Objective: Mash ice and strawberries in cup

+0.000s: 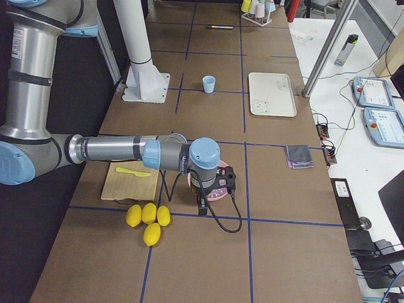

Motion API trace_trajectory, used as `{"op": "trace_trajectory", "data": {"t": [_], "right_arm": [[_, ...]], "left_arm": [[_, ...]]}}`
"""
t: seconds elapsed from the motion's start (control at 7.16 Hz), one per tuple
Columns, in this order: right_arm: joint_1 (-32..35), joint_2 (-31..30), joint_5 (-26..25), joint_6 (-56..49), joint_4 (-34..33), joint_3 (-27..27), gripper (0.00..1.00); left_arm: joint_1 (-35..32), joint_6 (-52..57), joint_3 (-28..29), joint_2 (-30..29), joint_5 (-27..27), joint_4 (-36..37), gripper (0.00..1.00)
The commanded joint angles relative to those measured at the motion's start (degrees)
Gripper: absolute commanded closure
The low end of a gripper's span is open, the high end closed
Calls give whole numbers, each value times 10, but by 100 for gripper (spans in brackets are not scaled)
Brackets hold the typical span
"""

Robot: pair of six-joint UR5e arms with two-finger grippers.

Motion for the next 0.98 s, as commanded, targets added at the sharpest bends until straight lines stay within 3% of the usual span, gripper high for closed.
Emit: {"op": "trace_trajectory", "data": {"t": [0.0,0.7,0.84], "right_arm": [[0,-1,0,0,0,0,1],[0,0,0,0,0,1,1],[0,-1,0,0,0,1,1]], "left_arm": [[-32,1,-5,11,-16,8,0],[-32,1,-4,31,-13,4,0],[-32,3,-5,31,7,4,0]]}}
